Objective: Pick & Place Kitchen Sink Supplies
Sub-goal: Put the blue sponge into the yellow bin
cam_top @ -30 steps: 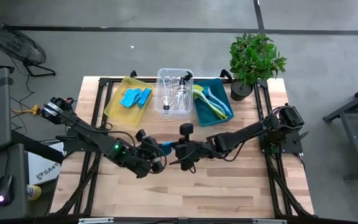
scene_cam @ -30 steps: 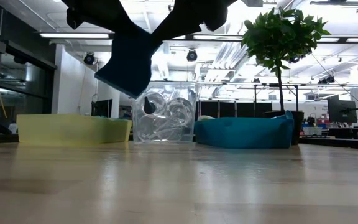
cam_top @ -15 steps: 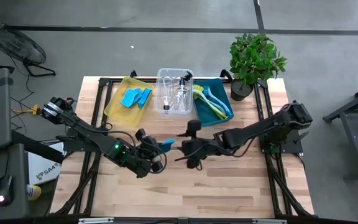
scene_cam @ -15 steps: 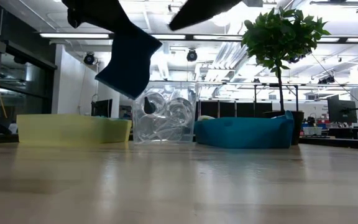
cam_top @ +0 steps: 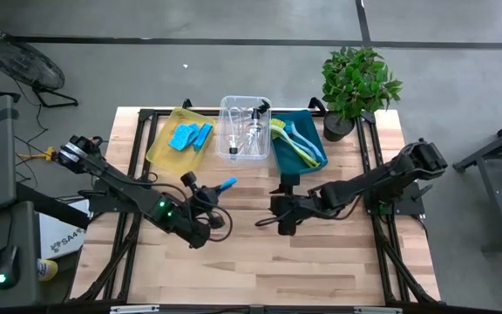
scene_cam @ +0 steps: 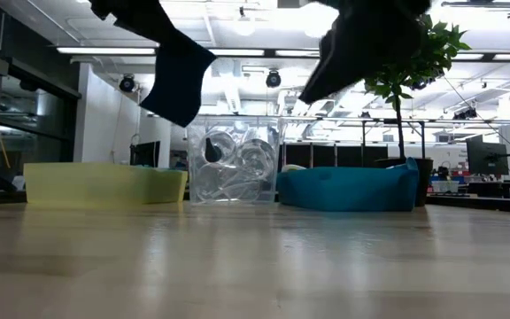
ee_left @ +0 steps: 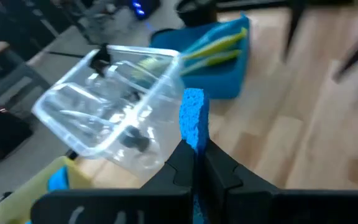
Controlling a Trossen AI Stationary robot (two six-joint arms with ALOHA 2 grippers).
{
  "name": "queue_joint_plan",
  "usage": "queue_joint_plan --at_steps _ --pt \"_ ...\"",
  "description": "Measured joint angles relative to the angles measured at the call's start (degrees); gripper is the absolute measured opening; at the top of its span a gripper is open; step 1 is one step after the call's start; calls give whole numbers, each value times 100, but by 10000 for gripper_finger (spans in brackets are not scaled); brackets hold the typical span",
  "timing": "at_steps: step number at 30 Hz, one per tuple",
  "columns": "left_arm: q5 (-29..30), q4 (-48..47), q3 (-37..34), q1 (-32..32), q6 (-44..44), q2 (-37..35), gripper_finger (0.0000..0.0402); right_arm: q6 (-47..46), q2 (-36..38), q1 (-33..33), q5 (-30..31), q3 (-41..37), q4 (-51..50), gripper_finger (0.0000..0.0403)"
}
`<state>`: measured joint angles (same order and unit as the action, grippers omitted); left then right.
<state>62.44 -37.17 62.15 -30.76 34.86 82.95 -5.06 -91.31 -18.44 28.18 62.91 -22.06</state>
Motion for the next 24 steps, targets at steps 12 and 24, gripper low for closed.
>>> queue_joint_plan --at_steps 12,24 --pt "540 -2277 469 6 1358 -73 0 -395 -9 -11 -456 -1069 1331 227" --pt "-361 -5229 584 987 3963 -73 0 -246 -9 -37 -462 -1131 1725 226"
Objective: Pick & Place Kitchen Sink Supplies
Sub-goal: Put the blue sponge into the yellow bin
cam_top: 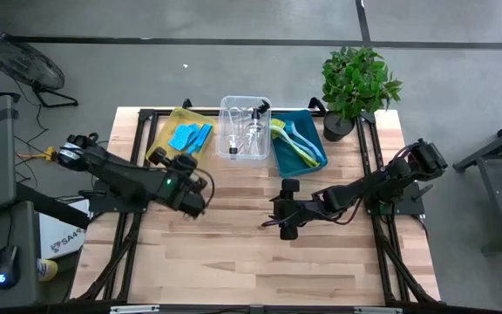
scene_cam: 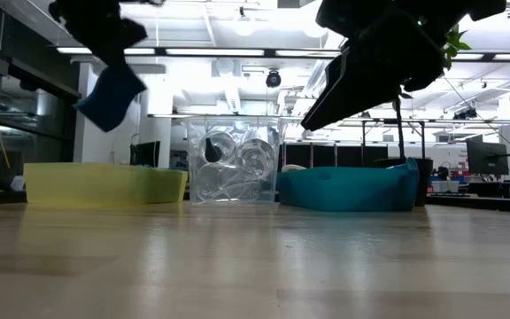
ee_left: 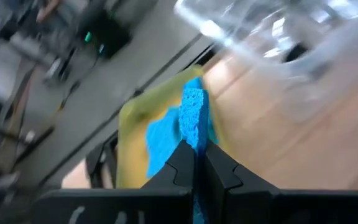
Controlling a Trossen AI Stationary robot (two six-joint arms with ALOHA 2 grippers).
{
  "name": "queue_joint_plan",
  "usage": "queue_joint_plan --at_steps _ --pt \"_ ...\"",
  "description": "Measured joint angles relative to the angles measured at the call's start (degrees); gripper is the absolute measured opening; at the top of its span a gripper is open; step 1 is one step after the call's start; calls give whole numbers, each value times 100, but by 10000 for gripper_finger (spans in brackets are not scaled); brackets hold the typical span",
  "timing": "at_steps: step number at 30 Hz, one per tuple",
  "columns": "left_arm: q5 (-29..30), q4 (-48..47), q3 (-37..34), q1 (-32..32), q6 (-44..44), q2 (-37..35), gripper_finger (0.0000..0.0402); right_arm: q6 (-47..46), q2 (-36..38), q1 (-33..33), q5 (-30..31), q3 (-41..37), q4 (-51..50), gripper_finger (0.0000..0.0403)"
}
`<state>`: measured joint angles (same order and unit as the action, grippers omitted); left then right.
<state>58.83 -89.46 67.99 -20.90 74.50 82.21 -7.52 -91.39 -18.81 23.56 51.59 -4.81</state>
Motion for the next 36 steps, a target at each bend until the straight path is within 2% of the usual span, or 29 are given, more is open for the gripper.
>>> queue_joint_plan --at_steps 15,22,27,36 --pt "-1192 -54 -1 2153 -140 0 0 -53 0 0 -12 2 -1 227" --pt "-1228 -49 -2 3086 -294 0 0 -60 0 0 -14 9 -1 227" --pt "-1276 253 -7 3829 -871 126 0 -59 0 0 -14 9 -1 227" --pt "-1454 1453 -7 4911 -2310 660 0 -45 0 0 -3 9 -1 226"
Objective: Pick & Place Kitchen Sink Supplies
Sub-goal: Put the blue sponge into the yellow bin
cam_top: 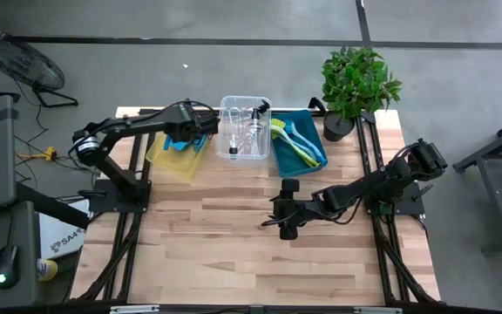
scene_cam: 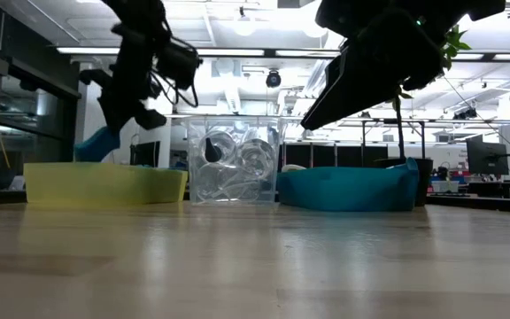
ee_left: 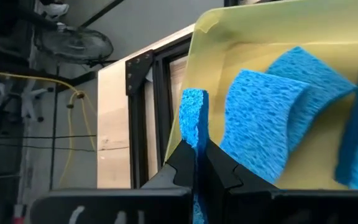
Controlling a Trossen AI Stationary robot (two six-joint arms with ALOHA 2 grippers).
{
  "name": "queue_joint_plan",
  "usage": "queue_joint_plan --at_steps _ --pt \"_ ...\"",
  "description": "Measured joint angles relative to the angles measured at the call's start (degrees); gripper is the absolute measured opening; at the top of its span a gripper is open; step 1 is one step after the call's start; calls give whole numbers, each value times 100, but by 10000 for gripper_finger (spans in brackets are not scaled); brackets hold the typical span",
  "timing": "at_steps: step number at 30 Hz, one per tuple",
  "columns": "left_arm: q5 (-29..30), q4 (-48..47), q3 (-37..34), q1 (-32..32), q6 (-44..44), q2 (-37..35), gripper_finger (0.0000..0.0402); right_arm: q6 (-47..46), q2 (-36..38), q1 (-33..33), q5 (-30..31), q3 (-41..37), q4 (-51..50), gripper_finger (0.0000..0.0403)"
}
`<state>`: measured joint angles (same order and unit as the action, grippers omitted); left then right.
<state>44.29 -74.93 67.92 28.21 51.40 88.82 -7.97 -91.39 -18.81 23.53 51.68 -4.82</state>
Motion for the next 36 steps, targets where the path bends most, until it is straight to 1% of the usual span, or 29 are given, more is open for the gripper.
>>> queue_joint_plan --at_steps 3,6,11,16,19,23,31,33,36 --pt "95 98 0 190 -68 181 1 31 0 0 2 0 0 226" --pt "-10 291 0 307 -210 283 5 46 0 0 4 0 0 226" --pt "-56 564 0 332 -487 519 6 48 0 0 4 0 0 226" --pt "-30 619 0 377 -511 739 9 48 0 0 -17 0 -2 226" --pt "-13 653 0 364 -511 758 19 48 0 0 -22 0 -2 226" --pt "-1 684 0 367 -511 758 56 70 0 0 -34 0 -2 226" --pt "-181 769 0 364 -629 758 164 72 0 0 -37 0 -86 226" --pt "-188 743 15 364 -683 745 184 72 0 0 -37 0 -121 226" --pt "-181 736 124 317 -796 670 199 72 0 0 -37 0 -200 226"
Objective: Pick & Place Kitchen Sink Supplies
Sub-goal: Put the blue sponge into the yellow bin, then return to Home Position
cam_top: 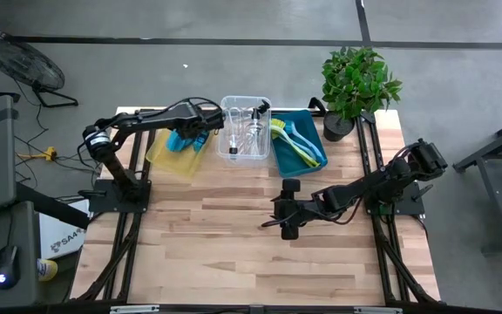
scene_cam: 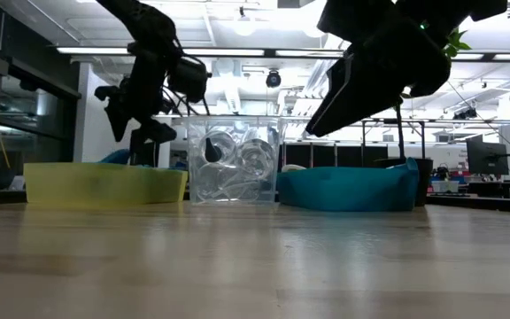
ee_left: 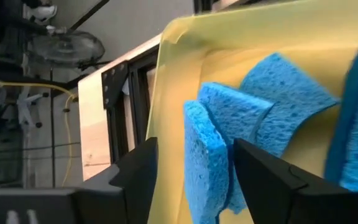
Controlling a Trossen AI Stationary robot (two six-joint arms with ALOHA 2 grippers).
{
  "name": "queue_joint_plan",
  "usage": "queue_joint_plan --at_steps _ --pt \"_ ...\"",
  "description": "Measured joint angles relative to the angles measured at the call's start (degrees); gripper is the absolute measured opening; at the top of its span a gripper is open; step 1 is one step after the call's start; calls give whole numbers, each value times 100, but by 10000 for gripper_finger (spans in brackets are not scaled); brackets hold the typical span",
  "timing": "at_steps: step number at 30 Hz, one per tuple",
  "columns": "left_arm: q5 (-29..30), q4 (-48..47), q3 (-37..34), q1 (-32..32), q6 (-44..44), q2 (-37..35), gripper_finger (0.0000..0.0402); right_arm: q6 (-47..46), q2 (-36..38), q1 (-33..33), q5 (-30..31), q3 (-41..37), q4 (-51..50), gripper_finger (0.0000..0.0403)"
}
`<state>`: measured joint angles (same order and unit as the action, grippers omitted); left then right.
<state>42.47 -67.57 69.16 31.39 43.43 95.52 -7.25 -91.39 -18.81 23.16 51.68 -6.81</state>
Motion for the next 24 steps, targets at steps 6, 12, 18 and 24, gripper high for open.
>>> queue_joint_plan --at_steps 6,12,18,24 --pt "51 -6 230 -82 -122 -161 201 -13 0 0 42 0 -122 226" --pt "52 35 326 -77 -365 -532 201 -33 158 -8 126 0 -239 226" --pt "-163 936 38 -574 -1131 -1257 201 21 778 -109 852 0 -850 226" --pt "-850 3185 -1037 -1504 -1947 -2205 201 -91 1492 -178 1165 -53 -1707 226"
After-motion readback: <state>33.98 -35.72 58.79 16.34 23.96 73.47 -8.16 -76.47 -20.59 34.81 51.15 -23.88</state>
